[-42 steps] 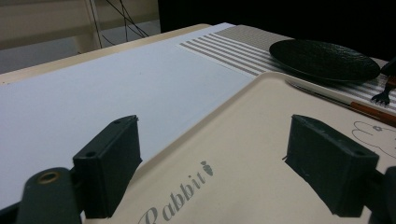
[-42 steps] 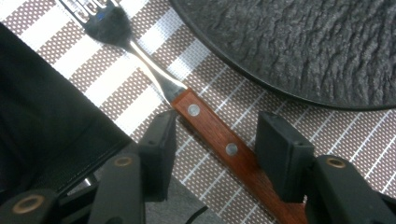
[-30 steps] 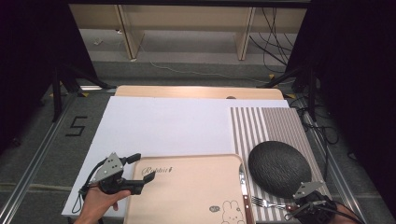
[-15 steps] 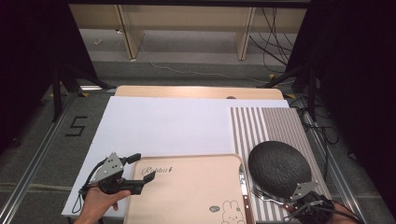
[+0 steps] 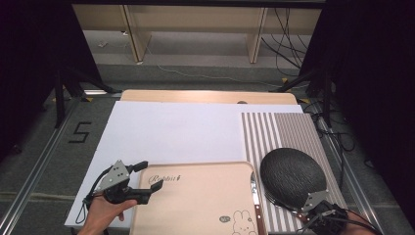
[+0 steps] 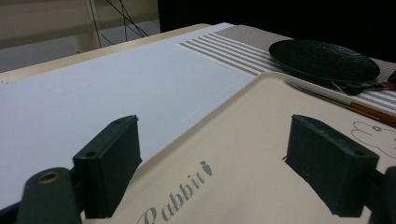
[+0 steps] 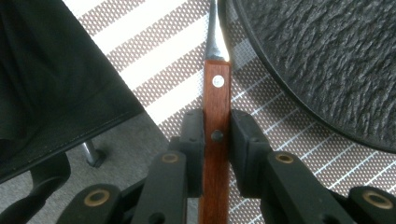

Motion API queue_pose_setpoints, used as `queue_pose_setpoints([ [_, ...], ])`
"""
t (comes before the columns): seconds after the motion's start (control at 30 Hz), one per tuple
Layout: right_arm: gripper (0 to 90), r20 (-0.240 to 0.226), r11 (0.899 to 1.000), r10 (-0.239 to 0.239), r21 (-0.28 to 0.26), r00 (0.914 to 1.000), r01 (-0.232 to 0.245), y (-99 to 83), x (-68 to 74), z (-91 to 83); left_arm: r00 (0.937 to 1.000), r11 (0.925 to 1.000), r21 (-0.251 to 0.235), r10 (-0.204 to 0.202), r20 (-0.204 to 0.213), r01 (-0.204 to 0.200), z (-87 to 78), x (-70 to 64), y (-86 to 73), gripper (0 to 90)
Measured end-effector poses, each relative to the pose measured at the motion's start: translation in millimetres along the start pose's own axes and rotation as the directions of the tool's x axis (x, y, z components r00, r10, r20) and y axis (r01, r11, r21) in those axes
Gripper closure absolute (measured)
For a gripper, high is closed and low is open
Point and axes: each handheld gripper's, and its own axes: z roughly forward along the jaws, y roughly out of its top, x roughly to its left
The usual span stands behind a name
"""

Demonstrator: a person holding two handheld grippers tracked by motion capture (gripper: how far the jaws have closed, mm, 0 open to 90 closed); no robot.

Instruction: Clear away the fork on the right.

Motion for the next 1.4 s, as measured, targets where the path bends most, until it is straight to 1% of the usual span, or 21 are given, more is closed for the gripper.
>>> queue_pose_setpoints([
  [0.03,76.8,0.006,1.0,-0.01,0.003,0.9999,0.01,0.4,-0.2,-0.3,0.9999,0.9999,-0.001,-0.011,-0.003,0.011,0.1,-0.5,-0.2,17.1],
  [0.07,76.9,0.006,1.0,-0.017,0.004,0.9998,0.017,0.6,-0.1,-0.4,0.9999,0.9999,-0.001,-0.01,-0.002,0.01,0.1,-0.4,-0.2,17.1],
  [0.1,76.9,0.006,1.0,-0.009,0.009,0.9999,0.009,0.7,1.4,-0.4,0.9999,0.9999,-0.001,-0.01,-0.002,0.01,0.1,-0.4,-0.2,17.1],
  [0.13,76.9,0.01,1.0,-0.024,0.004,0.9997,0.024,1.1,0.6,-0.2,0.9999,0.9999,-0.002,-0.011,-0.002,0.011,0.2,-0.5,-0.2,17.1],
  [0.27,76.9,0.007,1.0,-0.023,0.017,0.9997,0.023,2.0,2.2,-1.2,1.0,1.0,-0.001,0.0,-0.002,0.0,-0.1,0.2,0.1,17.1],
  [0.3,77.0,0.01,0.999,-0.031,0.016,0.9995,0.031,2.2,2.1,-1.1,1.0,1.0,-0.001,-0.001,-0.002,0.001,-0.1,0.2,0.1,17.1],
  [0.4,77.0,0.017,1.0,-0.025,0.02,0.9995,0.025,3.0,3.7,-2.0,1.0,1.0,-0.001,-0.001,-0.002,0.001,-0.2,0.1,0.1,17.1],
  [0.43,77.1,0.014,0.999,-0.037,0.015,0.9992,0.037,3.1,3.5,-2.4,1.0,1.0,-0.001,-0.004,0.0,0.004,0.0,0.0,0.0,17.1],
  [0.47,77.0,0.01,0.999,-0.028,0.021,0.9996,0.028,3.1,5.0,-3.4,0.9999,0.9999,-0.001,-0.01,-0.002,0.01,0.1,-0.3,-0.2,17.1],
  [0.5,77.0,0.013,0.999,-0.031,0.018,0.9994,0.03,3.3,5.5,-3.4,1.0,1.0,0.003,0.002,-0.005,-0.002,-0.2,0.3,0.0,17.1],
  [0.53,77.1,0.015,0.999,-0.032,0.014,0.9994,0.032,3.2,5.6,-3.3,1.0,1.0,0.005,0.001,-0.008,-0.001,-0.3,0.1,0.0,17.1],
  [0.57,77.0,0.012,1.0,-0.019,0.015,0.9997,0.019,2.9,6.5,-3.7,1.0,1.0,0.002,0.0,-0.006,0.0,-0.2,0.2,0.0,17.1],
  [0.67,77.1,0.019,0.999,-0.036,0.011,0.9992,0.036,2.5,5.4,-4.8,1.0,1.0,0.001,-0.002,-0.003,0.002,0.1,0.1,-0.1,17.1],
  [0.8,77.1,0.024,0.999,-0.036,0.008,0.9991,0.036,3.6,7.0,-6.9,0.9999,0.9999,0.006,-0.008,-0.009,0.008,0.1,-0.5,-0.3,17.1],
  [0.83,77.1,0.023,0.999,-0.039,0.006,0.999,0.039,4.1,7.5,-7.5,1.0,1.0,0.005,0.003,-0.005,-0.003,0.0,0.0,0.0,17.1],
  [0.9,77.1,0.026,0.999,-0.04,0.008,0.9989,0.04,4.8,8.4,-8.4,0.9999,0.9999,0.0,-0.01,-0.004,0.01,0.2,-0.3,-0.3,17.1],
  [0.93,77.1,0.028,0.999,-0.043,0.007,0.9987,0.043,5.0,8.4,-8.8,1.0,1.0,0.001,0.001,-0.004,-0.001,-0.2,0.4,-0.1,17.1],
  [1.2,77.1,0.027,0.999,-0.044,0.0,0.9987,0.044,7.4,10.8,-12.7,1.0,1.0,0.001,-0.001,-0.004,0.001,-0.1,0.2,-0.1,17.1],
  [1.3,77.1,0.03,0.999,-0.039,-0.013,0.9988,0.039,8.7,13.0,-15.0,1.0,1.0,0.002,-0.001,-0.005,0.001,-0.3,0.4,-0.1,17.1],
  [1.33,77.1,0.022,0.999,-0.048,-0.021,0.9986,0.048,9.5,13.4,-15.5,1.0,1.0,0.002,0.0,-0.005,0.0,-0.3,0.4,0.0,17.1],
  [1.4,77.1,0.028,0.998,-0.047,-0.03,0.9985,0.048,11.1,15.4,-17.9,1.0,1.0,0.0,-0.001,-0.004,0.001,-0.1,0.2,0.0,17.1],
])
